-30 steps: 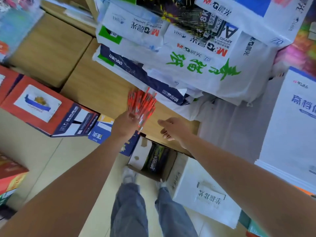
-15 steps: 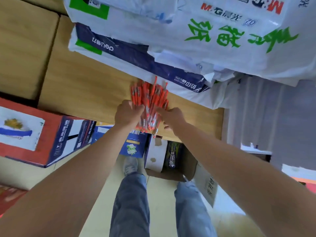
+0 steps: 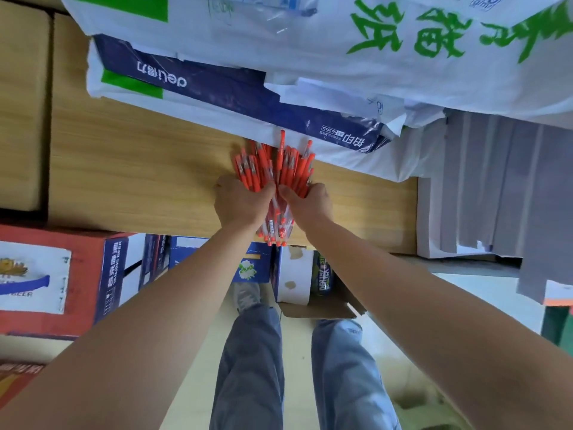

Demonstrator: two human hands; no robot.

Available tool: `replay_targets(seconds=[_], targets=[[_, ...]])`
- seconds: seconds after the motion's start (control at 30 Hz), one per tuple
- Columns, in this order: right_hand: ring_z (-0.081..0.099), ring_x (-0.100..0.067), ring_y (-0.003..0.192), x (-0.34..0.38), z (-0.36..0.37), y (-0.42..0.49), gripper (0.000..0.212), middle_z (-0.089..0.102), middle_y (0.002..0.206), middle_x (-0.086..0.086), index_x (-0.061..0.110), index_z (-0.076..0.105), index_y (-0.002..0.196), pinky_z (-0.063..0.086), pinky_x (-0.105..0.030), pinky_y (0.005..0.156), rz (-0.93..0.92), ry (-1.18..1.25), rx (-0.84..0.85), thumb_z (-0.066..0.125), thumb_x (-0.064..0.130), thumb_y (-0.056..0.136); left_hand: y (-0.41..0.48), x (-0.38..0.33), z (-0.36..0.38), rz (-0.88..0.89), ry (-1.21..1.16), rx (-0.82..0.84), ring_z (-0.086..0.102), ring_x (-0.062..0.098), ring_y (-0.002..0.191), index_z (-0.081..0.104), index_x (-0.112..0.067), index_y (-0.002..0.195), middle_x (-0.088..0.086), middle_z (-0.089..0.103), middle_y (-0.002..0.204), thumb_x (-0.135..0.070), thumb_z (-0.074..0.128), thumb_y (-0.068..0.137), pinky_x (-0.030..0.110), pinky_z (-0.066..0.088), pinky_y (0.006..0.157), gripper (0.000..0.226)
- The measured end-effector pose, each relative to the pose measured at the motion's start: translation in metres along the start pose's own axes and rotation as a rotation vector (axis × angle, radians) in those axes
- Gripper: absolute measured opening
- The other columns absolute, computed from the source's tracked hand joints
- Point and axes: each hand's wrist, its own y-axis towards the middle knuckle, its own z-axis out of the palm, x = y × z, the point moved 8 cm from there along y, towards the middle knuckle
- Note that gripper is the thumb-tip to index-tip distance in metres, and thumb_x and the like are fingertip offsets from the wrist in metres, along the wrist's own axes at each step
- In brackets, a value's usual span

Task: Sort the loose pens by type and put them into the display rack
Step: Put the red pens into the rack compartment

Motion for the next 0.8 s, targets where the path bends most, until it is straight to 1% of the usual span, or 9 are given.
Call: replay_targets(seconds=[0.1, 0.2, 0.27, 0.33, 0.4, 0.47, 0.57, 0.7, 0.8], targets=[[0.059, -0.028, 0.095, 0.001, -0.001, -0.001, 0.051, 0.059, 0.106, -0.012, 0.003, 0.051, 0.109, 0.052, -0.042, 0.083, -0.005, -0.007, -0.022, 0.072, 0.040, 0.082, 0.005, 0.000, 0.010, 0.031, 0.046, 0.015, 0.065, 0.027, 0.078, 0.064, -0.003, 0.095, 0.010, 0.066, 0.088, -0.072, 0.044, 0.053, 0.035, 0.053, 0.064, 0.084], [0.056, -0.024, 0.086, 0.001, -0.005, -0.003, 0.049, 0.054, 0.094, -0.006, 0.002, 0.051, 0.108, 0.052, -0.040, 0.080, -0.013, 0.025, -0.033, 0.073, 0.036, 0.081, 0.002, -0.009, 0.011, 0.055, 0.081, 0.041, 0.064, 0.027, 0.081, 0.061, -0.001, 0.100, 0.011, 0.064, 0.093, -0.054, 0.061, 0.072, 0.032, 0.045, 0.059, 0.060], [0.054, -0.020, 0.078, 0.000, -0.007, -0.001, 0.047, 0.052, 0.088, -0.002, 0.003, 0.051, 0.107, 0.053, -0.037, 0.072, -0.014, 0.040, -0.018, 0.074, 0.035, 0.081, 0.003, -0.008, 0.012, 0.048, 0.093, 0.044, 0.062, 0.028, 0.084, 0.056, 0.002, 0.106, 0.012, 0.062, 0.097, -0.042, 0.065, 0.079, 0.034, 0.045, 0.063, 0.052], [0.052, -0.017, 0.070, 0.001, -0.005, 0.002, 0.042, 0.055, 0.086, -0.004, 0.003, 0.055, 0.103, 0.046, -0.030, 0.057, -0.033, 0.019, 0.015, 0.072, 0.035, 0.082, 0.006, -0.006, 0.014, 0.050, 0.081, 0.051, 0.065, 0.031, 0.081, 0.058, 0.003, 0.104, 0.013, 0.065, 0.094, -0.044, 0.063, 0.073, 0.037, 0.052, 0.064, 0.056], [0.051, -0.019, 0.068, 0.002, -0.004, 0.004, 0.037, 0.058, 0.086, -0.007, 0.002, 0.059, 0.100, 0.036, -0.025, 0.050, -0.040, -0.002, 0.035, 0.068, 0.034, 0.083, 0.010, -0.004, 0.016, 0.049, 0.089, 0.056, 0.065, 0.032, 0.079, 0.061, 0.003, 0.100, 0.015, 0.066, 0.091, -0.048, 0.059, 0.069, 0.037, 0.053, 0.063, 0.060], [0.052, -0.021, 0.069, 0.001, -0.003, 0.006, 0.036, 0.060, 0.086, -0.009, 0.002, 0.062, 0.100, 0.036, -0.027, 0.051, -0.030, -0.005, 0.034, 0.064, 0.033, 0.083, 0.013, -0.002, 0.016, 0.036, 0.106, 0.055, 0.065, 0.030, 0.080, 0.062, 0.002, 0.100, 0.014, 0.066, 0.092, -0.045, 0.062, 0.075, 0.034, 0.050, 0.062, 0.053], [0.049, -0.017, 0.063, 0.000, -0.005, 0.006, 0.033, 0.058, 0.082, -0.006, 0.002, 0.061, 0.101, 0.037, -0.027, 0.050, -0.032, 0.006, 0.048, 0.060, 0.031, 0.086, 0.016, -0.001, 0.012, 0.039, 0.131, 0.011, 0.063, 0.030, 0.085, 0.061, 0.002, 0.102, 0.014, 0.065, 0.096, -0.042, 0.061, 0.082, 0.032, 0.043, 0.062, 0.048], [0.046, -0.013, 0.061, -0.002, -0.007, 0.004, 0.026, 0.051, 0.078, -0.001, 0.005, 0.053, 0.105, 0.037, -0.025, 0.051, -0.042, 0.068, 0.124, 0.053, 0.027, 0.091, 0.011, -0.003, 0.010, 0.073, 0.175, -0.012, 0.060, 0.034, 0.095, 0.047, 0.006, 0.114, 0.018, 0.059, 0.107, -0.036, 0.056, 0.090, 0.035, 0.041, 0.068, 0.049], [0.044, -0.015, 0.062, -0.005, -0.006, 0.003, 0.025, 0.050, 0.076, -0.003, 0.005, 0.054, 0.106, 0.038, -0.027, 0.054, -0.038, 0.143, 0.200, 0.048, 0.025, 0.093, 0.009, -0.003, 0.007, 0.097, 0.161, -0.015, 0.061, 0.034, 0.091, 0.044, 0.003, 0.117, 0.018, 0.061, 0.107, -0.031, 0.051, 0.094, 0.035, 0.039, 0.067, 0.043]])
